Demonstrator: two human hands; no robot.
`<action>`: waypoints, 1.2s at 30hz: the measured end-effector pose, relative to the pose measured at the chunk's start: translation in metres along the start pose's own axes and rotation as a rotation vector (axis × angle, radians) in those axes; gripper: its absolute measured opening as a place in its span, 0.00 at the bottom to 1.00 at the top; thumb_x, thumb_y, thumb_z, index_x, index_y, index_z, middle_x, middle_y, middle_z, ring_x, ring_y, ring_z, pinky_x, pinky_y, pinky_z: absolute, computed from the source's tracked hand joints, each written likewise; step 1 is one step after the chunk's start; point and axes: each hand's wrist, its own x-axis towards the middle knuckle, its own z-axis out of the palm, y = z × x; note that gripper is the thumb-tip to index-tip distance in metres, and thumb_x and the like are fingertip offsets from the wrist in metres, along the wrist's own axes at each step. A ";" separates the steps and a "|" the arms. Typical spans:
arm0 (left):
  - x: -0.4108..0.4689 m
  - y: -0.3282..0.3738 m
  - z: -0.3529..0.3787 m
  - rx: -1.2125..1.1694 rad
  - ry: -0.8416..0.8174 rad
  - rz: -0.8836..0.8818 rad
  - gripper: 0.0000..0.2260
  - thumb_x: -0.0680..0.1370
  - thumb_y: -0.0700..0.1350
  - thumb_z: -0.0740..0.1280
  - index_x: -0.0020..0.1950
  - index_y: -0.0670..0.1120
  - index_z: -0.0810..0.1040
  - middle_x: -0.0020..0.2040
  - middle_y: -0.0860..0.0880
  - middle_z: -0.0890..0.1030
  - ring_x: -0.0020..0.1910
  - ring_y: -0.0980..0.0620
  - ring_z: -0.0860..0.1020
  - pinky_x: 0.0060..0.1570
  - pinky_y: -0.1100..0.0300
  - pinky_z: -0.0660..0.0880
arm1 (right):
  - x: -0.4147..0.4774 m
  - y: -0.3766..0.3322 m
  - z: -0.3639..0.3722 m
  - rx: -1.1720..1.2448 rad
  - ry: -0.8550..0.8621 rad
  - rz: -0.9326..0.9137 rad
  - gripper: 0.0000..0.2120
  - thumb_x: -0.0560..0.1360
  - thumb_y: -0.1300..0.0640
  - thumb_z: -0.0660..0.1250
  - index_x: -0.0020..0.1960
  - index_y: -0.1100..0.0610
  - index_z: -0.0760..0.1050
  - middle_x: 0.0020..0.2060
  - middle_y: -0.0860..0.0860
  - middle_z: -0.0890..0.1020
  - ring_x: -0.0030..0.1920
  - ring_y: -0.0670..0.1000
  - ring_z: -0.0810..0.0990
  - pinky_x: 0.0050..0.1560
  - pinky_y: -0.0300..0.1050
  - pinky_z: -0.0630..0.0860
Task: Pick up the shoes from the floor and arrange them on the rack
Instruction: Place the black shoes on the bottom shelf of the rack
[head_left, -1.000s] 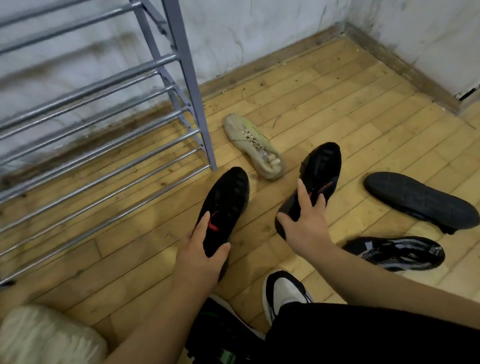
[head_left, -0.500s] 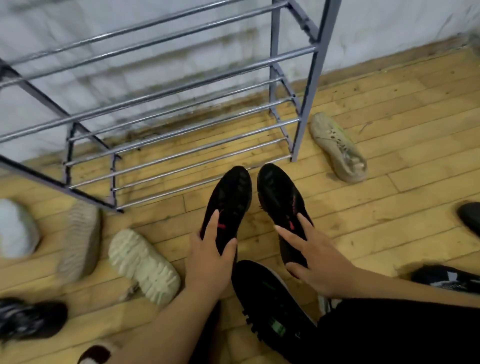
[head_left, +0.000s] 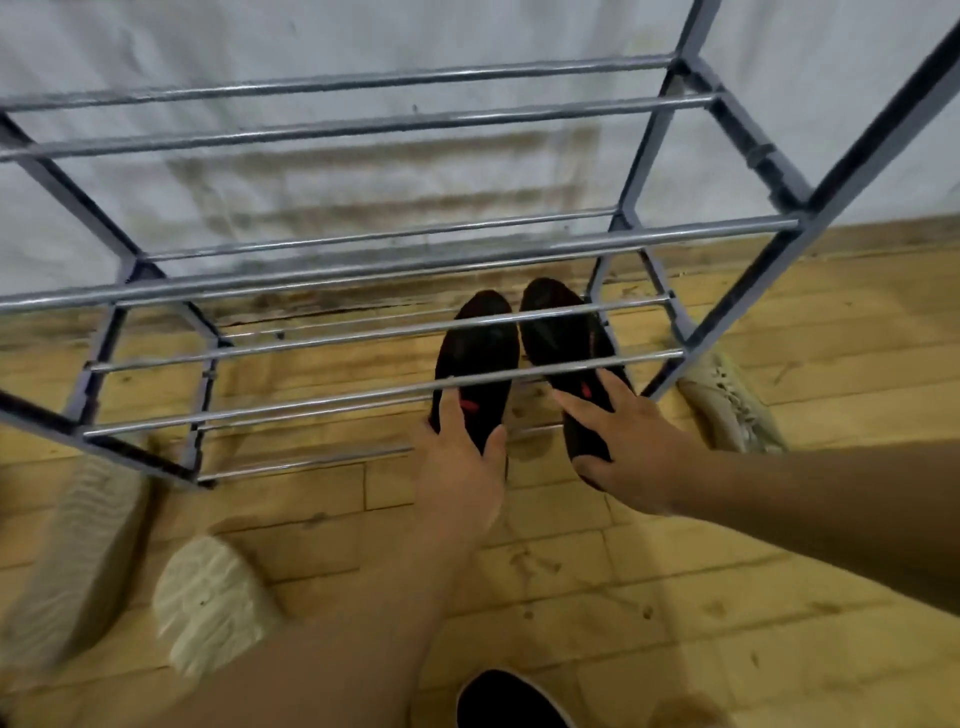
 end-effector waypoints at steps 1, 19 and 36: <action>0.010 0.005 0.004 -0.015 -0.020 0.015 0.36 0.80 0.61 0.63 0.79 0.66 0.42 0.79 0.42 0.57 0.73 0.38 0.68 0.65 0.41 0.74 | 0.015 0.000 0.002 -0.032 0.028 0.003 0.37 0.81 0.40 0.62 0.80 0.33 0.41 0.81 0.48 0.41 0.80 0.63 0.46 0.77 0.62 0.57; 0.030 -0.020 -0.008 0.391 -0.310 0.144 0.49 0.73 0.63 0.72 0.78 0.67 0.36 0.79 0.47 0.59 0.74 0.41 0.64 0.71 0.40 0.68 | 0.056 0.003 0.028 -0.112 0.120 0.137 0.37 0.81 0.44 0.63 0.81 0.39 0.43 0.80 0.55 0.48 0.77 0.71 0.48 0.76 0.66 0.58; 0.039 -0.009 0.007 0.235 -0.233 0.218 0.48 0.72 0.62 0.73 0.78 0.68 0.40 0.77 0.48 0.65 0.70 0.41 0.71 0.63 0.41 0.75 | 0.058 0.025 0.024 -0.112 0.083 0.066 0.47 0.71 0.36 0.65 0.80 0.40 0.41 0.80 0.53 0.49 0.79 0.69 0.46 0.76 0.68 0.56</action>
